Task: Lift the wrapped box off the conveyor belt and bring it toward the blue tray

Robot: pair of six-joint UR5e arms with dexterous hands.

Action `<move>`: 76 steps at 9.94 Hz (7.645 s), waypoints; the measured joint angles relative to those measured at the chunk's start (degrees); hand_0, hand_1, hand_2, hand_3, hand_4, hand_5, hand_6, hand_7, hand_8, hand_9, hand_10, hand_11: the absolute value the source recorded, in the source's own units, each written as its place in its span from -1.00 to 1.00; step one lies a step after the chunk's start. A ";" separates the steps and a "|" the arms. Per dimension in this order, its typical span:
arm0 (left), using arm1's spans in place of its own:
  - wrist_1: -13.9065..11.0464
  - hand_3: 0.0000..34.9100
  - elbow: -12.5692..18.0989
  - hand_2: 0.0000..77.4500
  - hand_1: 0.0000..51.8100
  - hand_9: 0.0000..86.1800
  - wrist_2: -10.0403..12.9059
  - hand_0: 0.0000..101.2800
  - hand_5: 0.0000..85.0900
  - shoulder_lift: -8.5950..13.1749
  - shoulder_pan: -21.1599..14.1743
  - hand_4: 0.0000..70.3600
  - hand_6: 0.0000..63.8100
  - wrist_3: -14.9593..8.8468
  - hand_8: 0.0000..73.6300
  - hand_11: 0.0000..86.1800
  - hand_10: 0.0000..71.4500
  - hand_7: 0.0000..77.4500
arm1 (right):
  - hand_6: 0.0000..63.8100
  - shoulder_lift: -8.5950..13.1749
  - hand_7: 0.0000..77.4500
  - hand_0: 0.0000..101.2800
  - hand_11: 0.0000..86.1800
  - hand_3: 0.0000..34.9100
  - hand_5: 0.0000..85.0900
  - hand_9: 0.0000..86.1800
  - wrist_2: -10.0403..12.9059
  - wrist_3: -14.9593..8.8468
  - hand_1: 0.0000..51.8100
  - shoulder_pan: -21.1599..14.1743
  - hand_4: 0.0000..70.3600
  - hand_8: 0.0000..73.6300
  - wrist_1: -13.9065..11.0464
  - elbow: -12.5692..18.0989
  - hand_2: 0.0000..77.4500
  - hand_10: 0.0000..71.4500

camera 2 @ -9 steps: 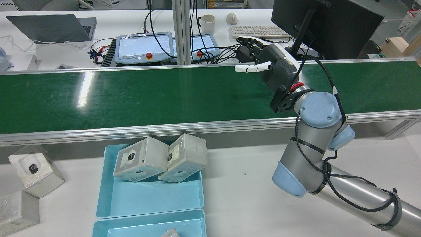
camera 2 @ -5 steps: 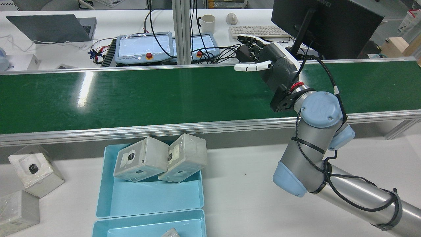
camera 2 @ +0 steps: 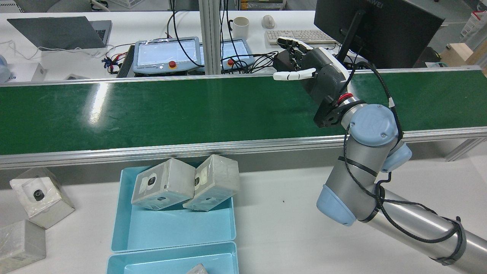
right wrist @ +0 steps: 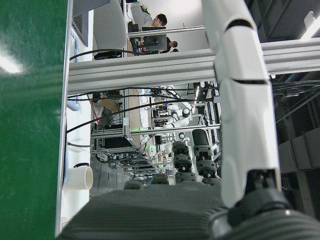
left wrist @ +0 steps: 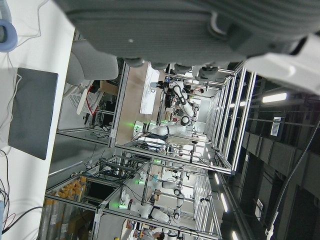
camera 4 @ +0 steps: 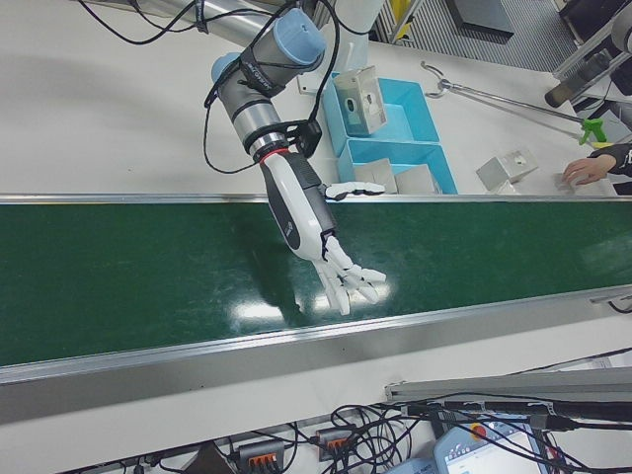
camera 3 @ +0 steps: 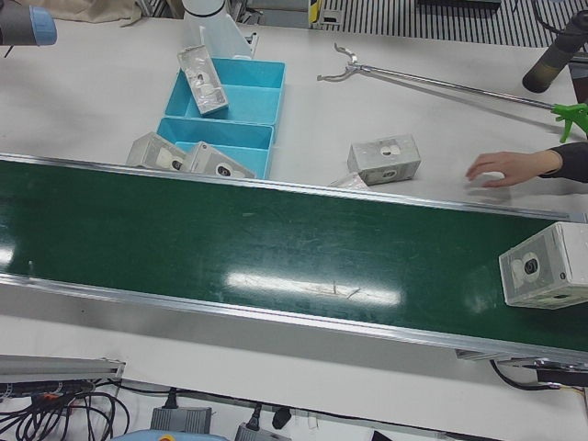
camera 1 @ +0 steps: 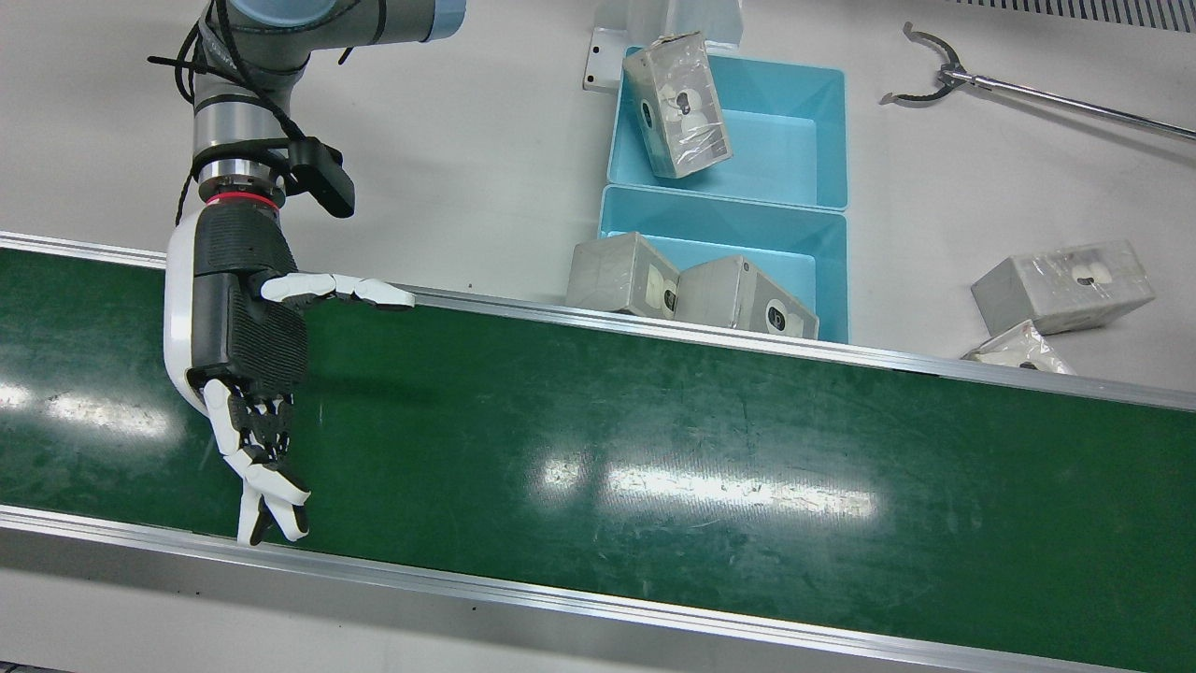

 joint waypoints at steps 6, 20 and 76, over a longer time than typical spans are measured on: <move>0.00 -1.00 0.00 -0.99 -1.00 -0.99 0.00 -1.00 -0.97 0.00 0.00 -1.00 -0.98 0.00 -0.99 -0.99 -0.98 -0.99 | -0.85 -0.03 -0.87 0.00 -0.97 -1.00 -0.45 -0.95 0.04 0.08 -0.28 0.69 -0.78 -1.00 -0.02 0.27 -0.69 -1.00; 0.00 -1.00 0.00 -0.99 -1.00 -0.99 0.00 -1.00 -0.97 0.00 0.00 -1.00 -0.98 0.00 -0.99 -0.99 -0.98 -0.99 | -0.81 -0.60 -0.80 -0.01 -0.97 -1.00 -0.37 -0.95 0.12 -0.39 -0.33 1.40 -0.67 -1.00 -0.04 2.80 -0.61 -1.00; 0.00 -1.00 0.00 -0.97 -1.00 -1.00 0.00 -1.00 -0.97 0.00 0.00 -1.00 -0.98 0.00 -0.99 -0.99 -0.98 -1.00 | -0.81 -0.26 -0.85 -0.03 -0.99 -0.99 -0.41 -0.92 -0.40 -0.60 -0.39 -1.21 -0.66 -0.97 9.56 -5.25 -0.76 -1.00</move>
